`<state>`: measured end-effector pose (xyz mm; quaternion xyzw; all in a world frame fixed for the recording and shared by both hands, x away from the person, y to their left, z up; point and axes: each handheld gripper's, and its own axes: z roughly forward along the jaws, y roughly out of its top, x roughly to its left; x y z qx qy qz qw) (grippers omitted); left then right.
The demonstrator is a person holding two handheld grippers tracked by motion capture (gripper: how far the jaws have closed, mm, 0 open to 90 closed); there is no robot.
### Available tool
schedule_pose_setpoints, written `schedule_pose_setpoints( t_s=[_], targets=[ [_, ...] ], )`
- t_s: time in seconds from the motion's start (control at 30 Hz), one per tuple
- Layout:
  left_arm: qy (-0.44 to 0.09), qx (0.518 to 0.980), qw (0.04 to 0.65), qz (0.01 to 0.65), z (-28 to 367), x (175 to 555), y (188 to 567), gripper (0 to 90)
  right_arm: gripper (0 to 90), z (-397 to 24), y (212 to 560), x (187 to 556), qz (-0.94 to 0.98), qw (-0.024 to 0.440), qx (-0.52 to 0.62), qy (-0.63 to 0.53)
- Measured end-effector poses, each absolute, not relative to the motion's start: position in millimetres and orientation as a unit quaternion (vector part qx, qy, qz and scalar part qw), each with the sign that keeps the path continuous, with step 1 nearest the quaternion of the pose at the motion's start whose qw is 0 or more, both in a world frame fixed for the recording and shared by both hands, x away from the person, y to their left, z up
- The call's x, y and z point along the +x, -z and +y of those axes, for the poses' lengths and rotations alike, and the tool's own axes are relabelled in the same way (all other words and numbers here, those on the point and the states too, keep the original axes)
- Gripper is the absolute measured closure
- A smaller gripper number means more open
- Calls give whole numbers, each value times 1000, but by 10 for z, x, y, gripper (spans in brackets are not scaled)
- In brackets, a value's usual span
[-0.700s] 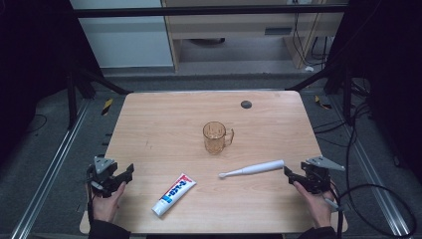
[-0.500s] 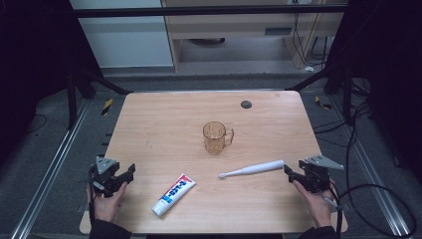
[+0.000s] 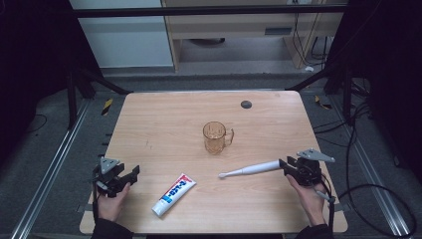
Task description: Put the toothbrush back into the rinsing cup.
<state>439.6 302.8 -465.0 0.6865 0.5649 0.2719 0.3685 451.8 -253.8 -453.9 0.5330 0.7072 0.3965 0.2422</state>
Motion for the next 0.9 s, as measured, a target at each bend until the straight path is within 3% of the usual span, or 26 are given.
schedule_pose_setpoints(
  t_s=[0.2,0.6,0.9],
  targets=[
    [-266,700,362,555,2979,4421,4674,378,760,-2489,4565,4660,713,232,534,-390],
    [-266,705,360,551,2967,4434,4680,381,885,-2411,4643,4896,719,237,537,-371],
    [-266,707,359,548,2956,4441,4683,386,900,-2367,4765,5070,731,216,539,-359]
  ],
)
